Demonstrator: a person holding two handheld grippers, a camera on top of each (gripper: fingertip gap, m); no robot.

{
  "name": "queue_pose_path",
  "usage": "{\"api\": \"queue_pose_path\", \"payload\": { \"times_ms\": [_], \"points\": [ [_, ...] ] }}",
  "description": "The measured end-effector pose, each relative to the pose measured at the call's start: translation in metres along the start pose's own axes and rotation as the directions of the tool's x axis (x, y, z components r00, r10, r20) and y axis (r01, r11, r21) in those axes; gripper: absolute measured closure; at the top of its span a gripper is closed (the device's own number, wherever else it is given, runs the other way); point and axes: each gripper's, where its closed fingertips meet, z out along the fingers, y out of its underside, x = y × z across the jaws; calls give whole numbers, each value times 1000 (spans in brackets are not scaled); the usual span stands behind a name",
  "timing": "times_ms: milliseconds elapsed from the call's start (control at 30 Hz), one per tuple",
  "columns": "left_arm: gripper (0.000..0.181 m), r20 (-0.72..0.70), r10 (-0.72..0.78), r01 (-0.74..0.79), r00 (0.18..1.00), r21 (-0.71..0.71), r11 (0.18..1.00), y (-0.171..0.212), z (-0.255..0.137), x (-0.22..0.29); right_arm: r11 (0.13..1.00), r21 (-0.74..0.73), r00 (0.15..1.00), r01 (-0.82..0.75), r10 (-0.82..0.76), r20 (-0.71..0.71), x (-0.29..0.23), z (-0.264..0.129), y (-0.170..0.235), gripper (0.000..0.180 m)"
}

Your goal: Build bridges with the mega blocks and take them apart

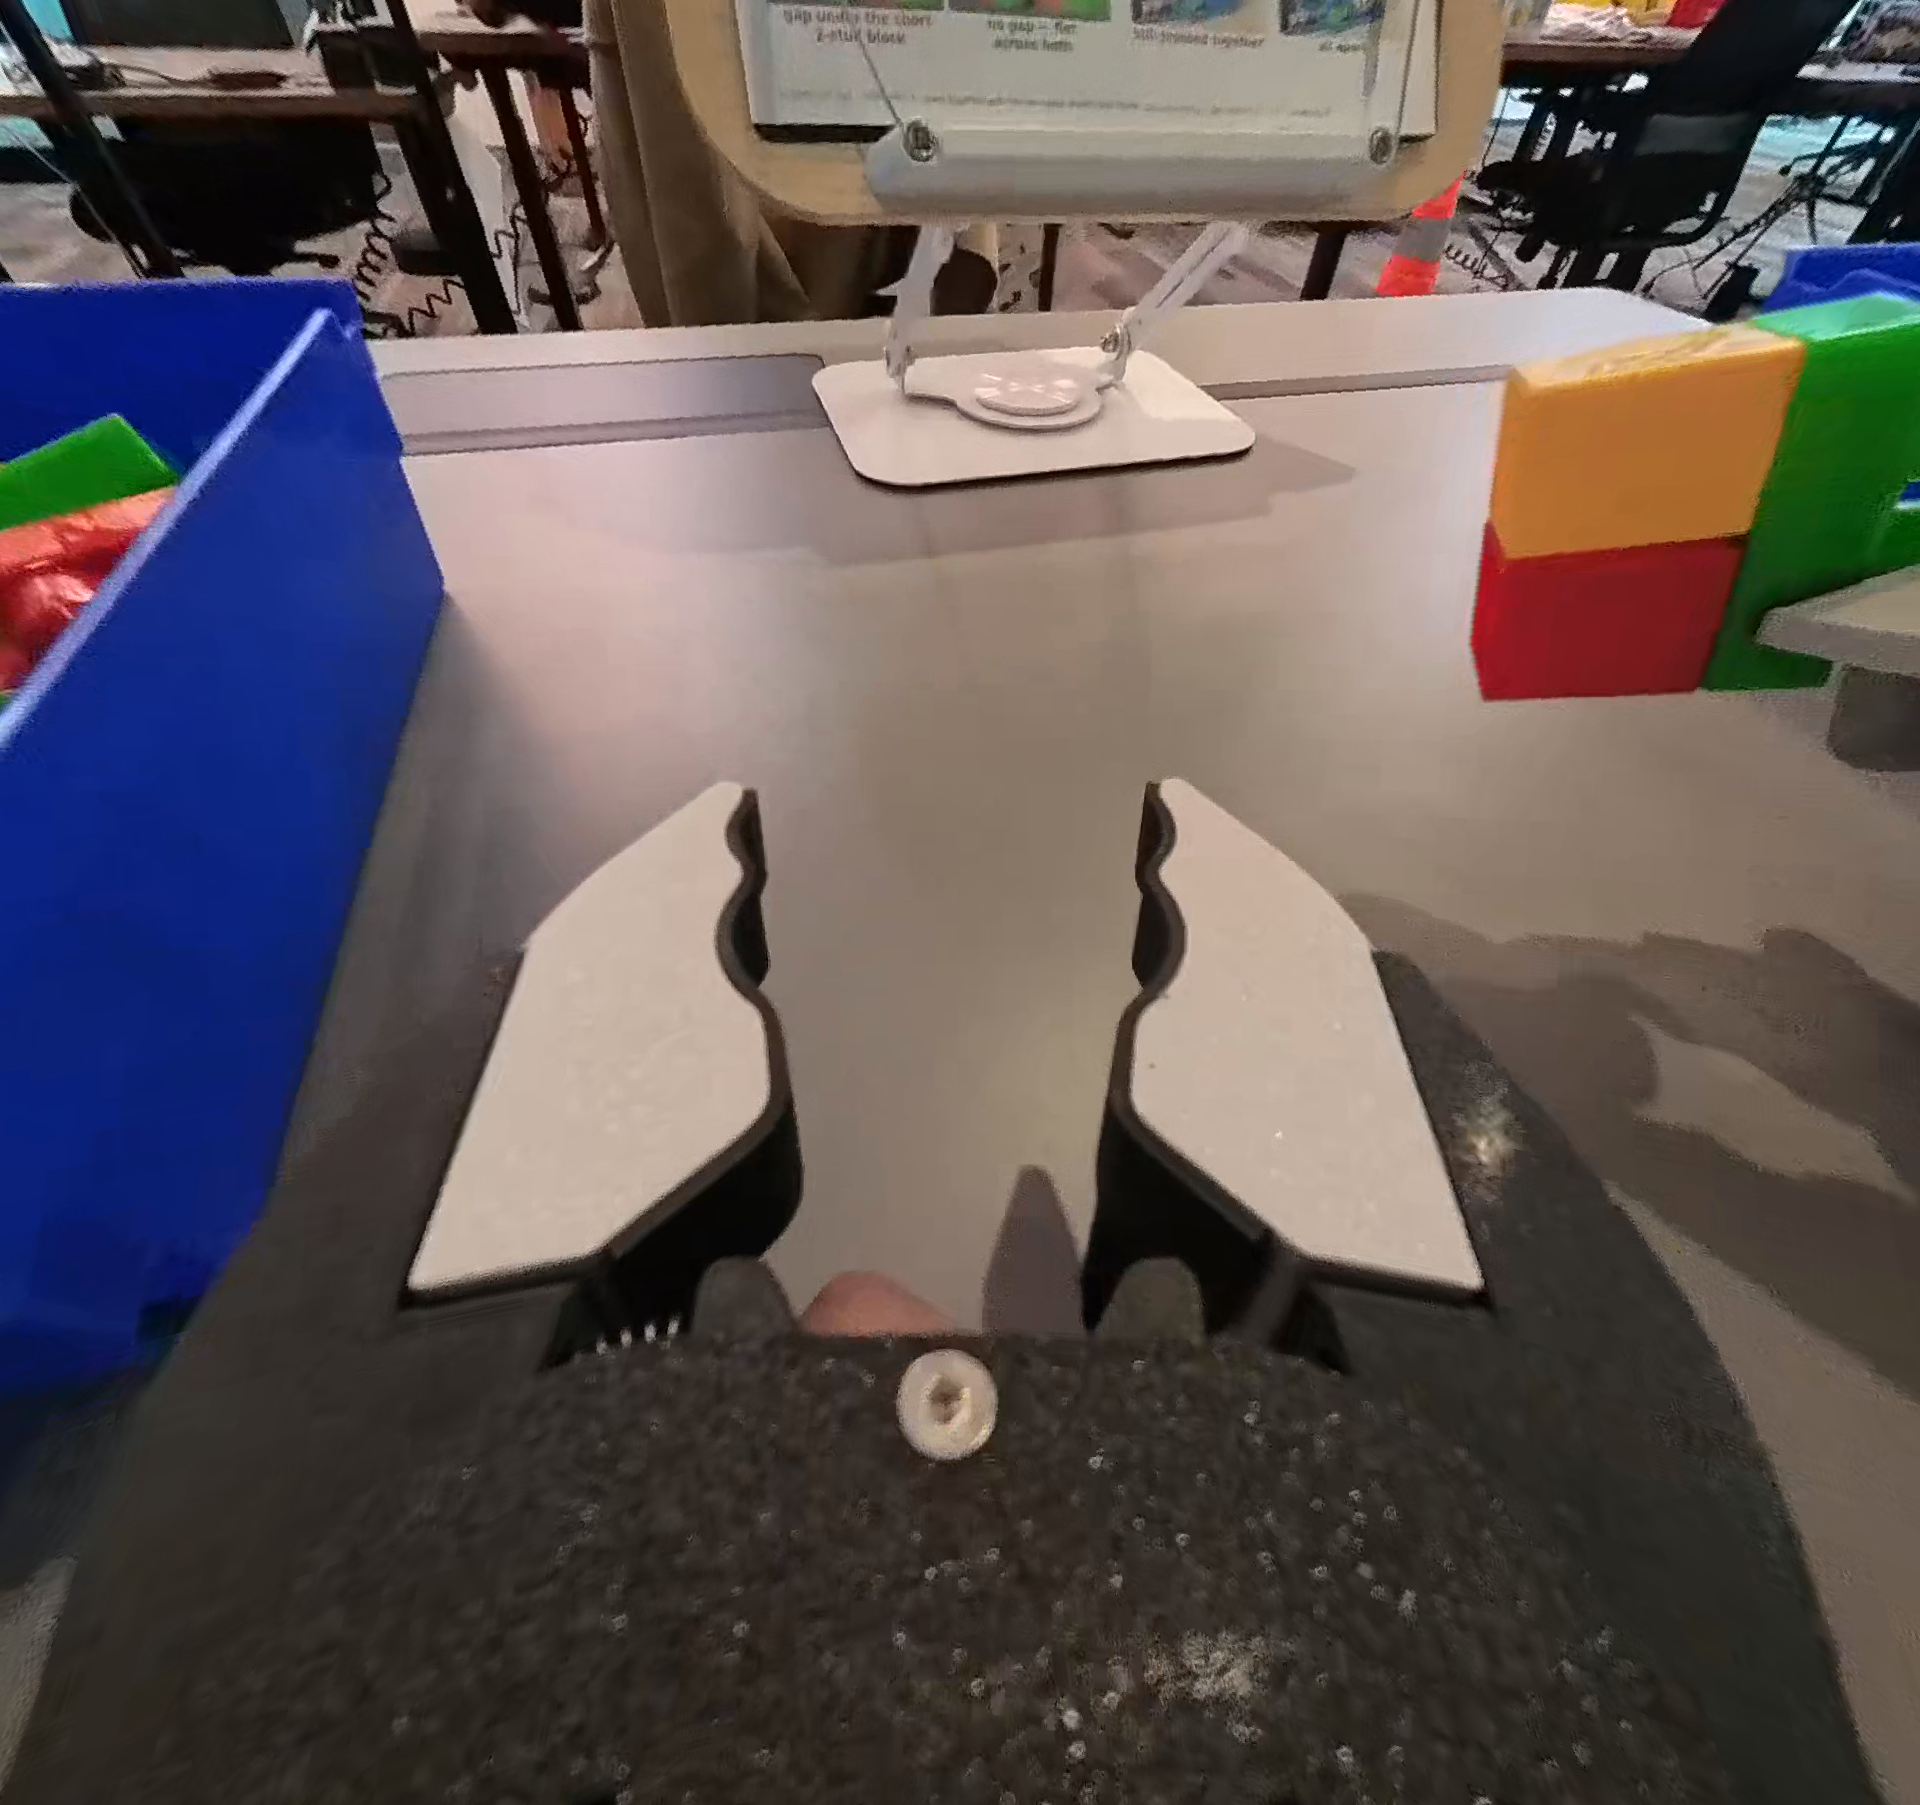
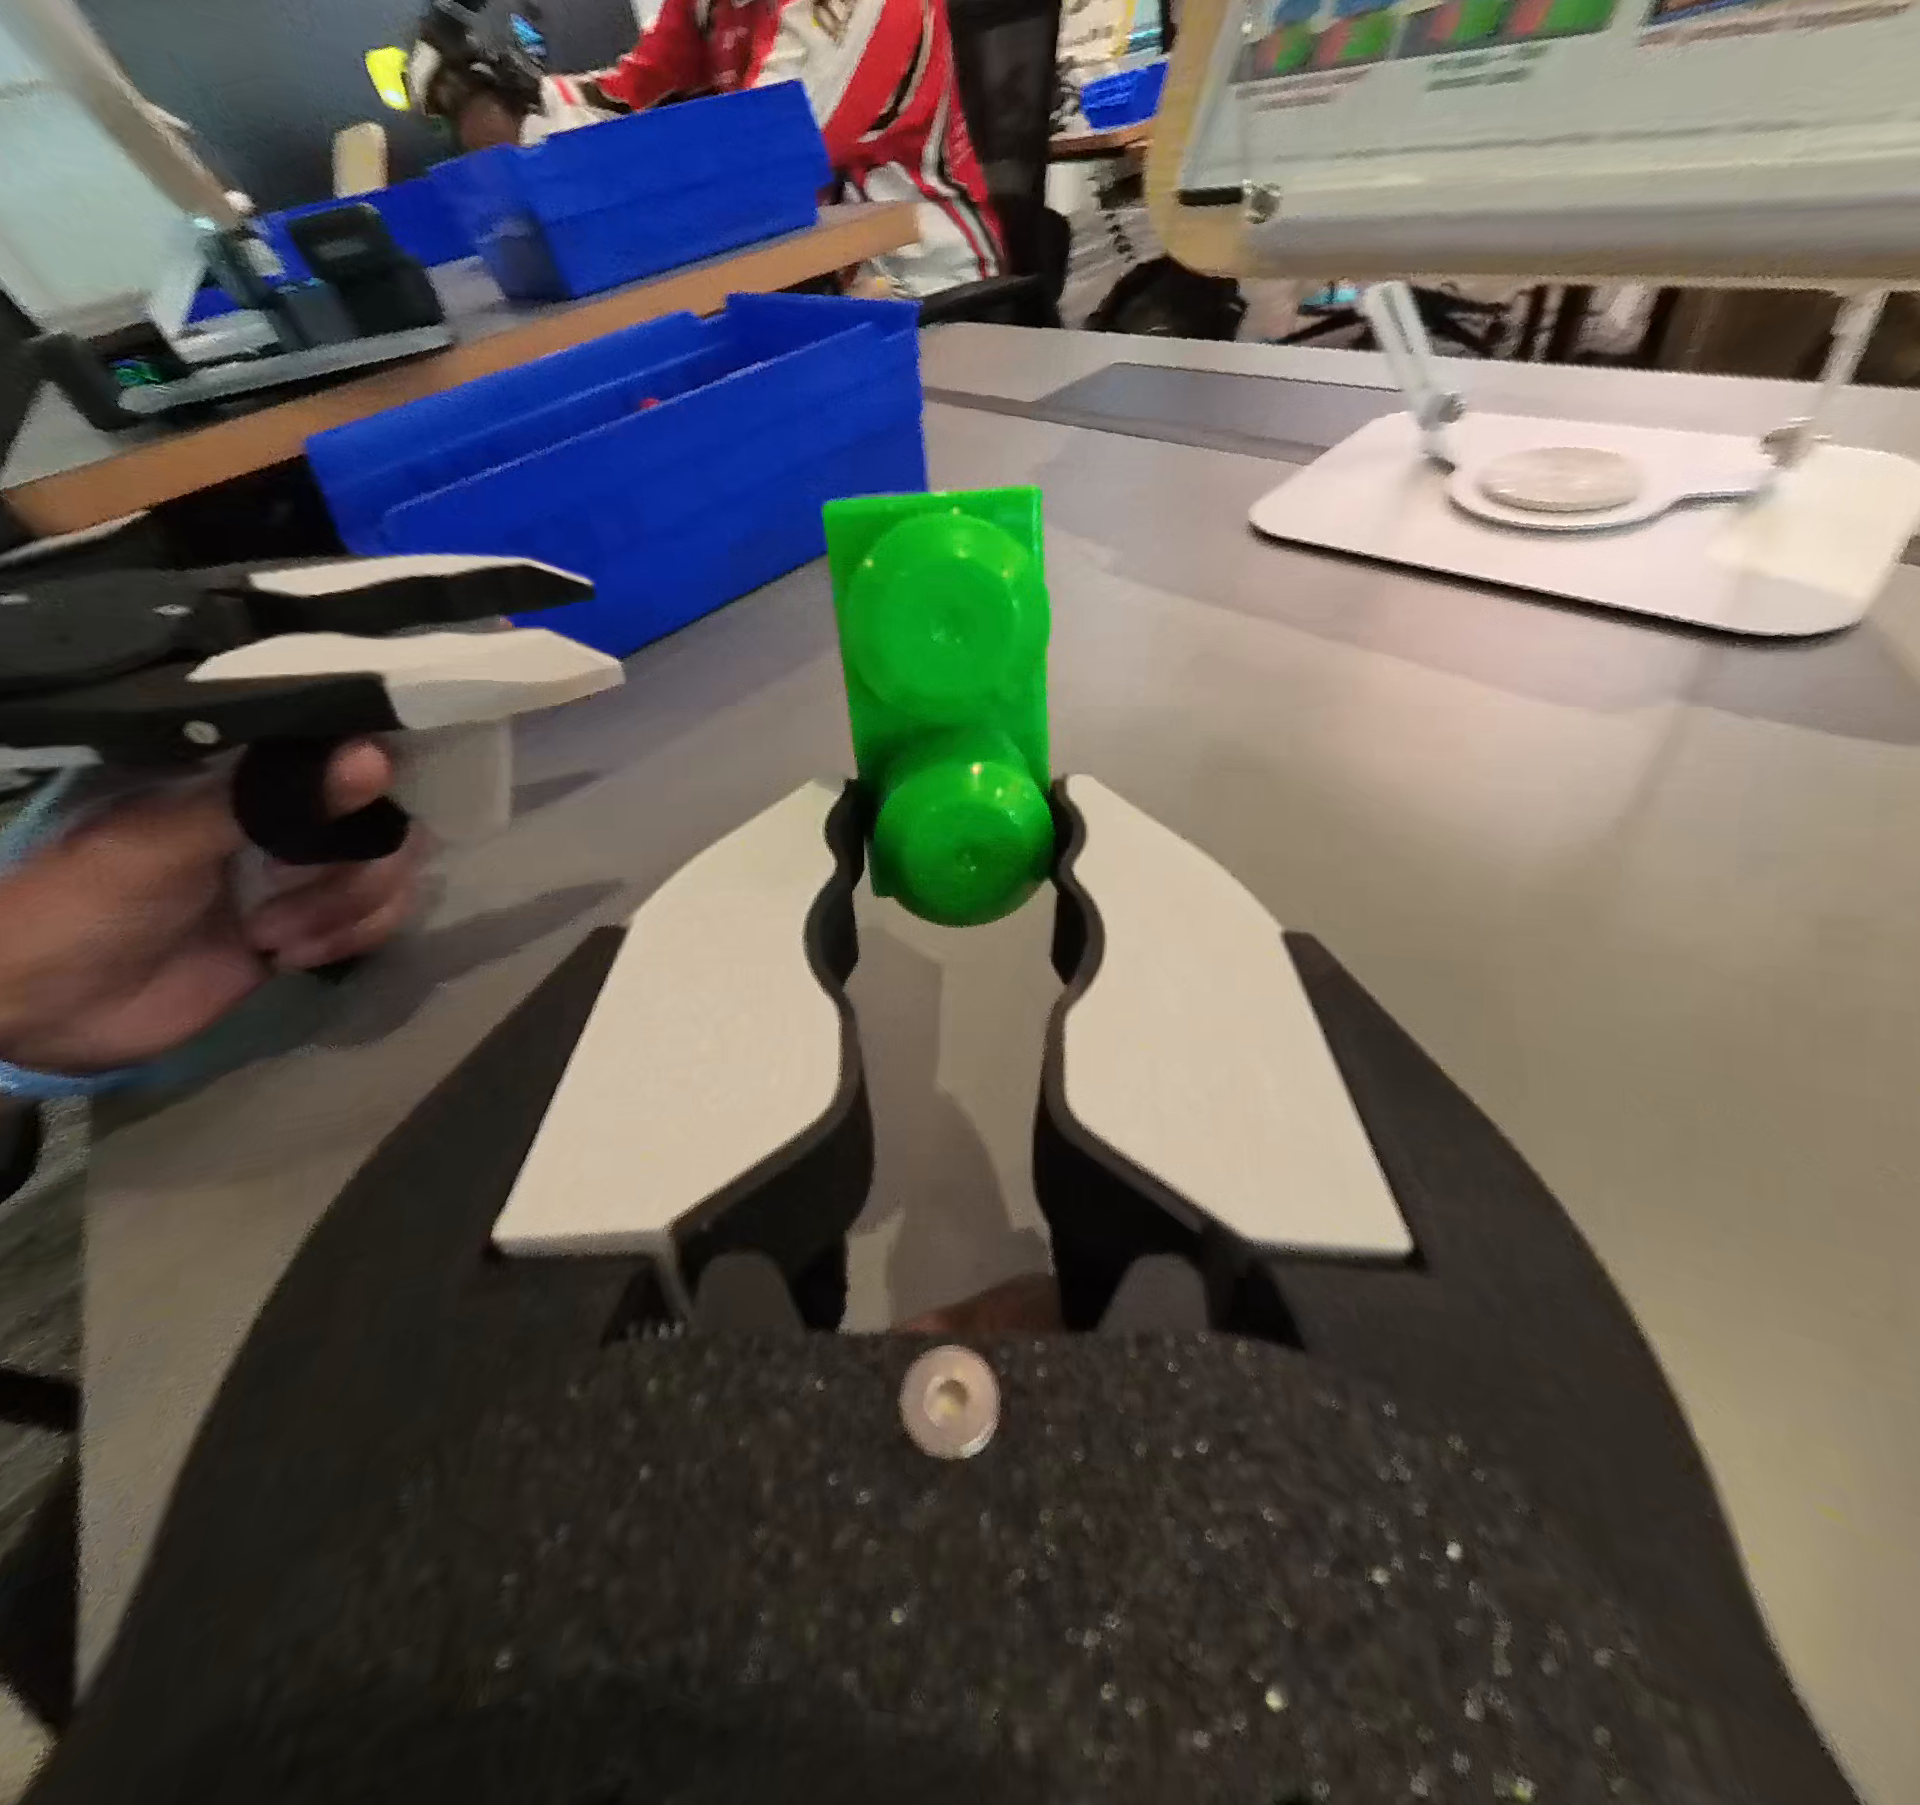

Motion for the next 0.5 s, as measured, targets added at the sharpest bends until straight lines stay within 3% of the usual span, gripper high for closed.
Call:
{"api": "queue_pose_path", "payload": {
  "times_ms": [233, 367, 500],
  "points": [
    [117, -2, 53, -53, 999, 34, 998, -3, -1, 2, 1000, 10, 991, 19, -17, -133, 27, -27, -17, 146],
    [116, 23, 115, -116, 993, 64, 991, -6, -4, 7, 1000, 24, 947, -20, 26, -320, 95, -94, -70, 146],
    [117, 11, 120, -120, 993, 75, 990, -7, -5, 10, 981, -150, 852, -123, 27, -523, 198, -168, -106, 146]
  ]
}}
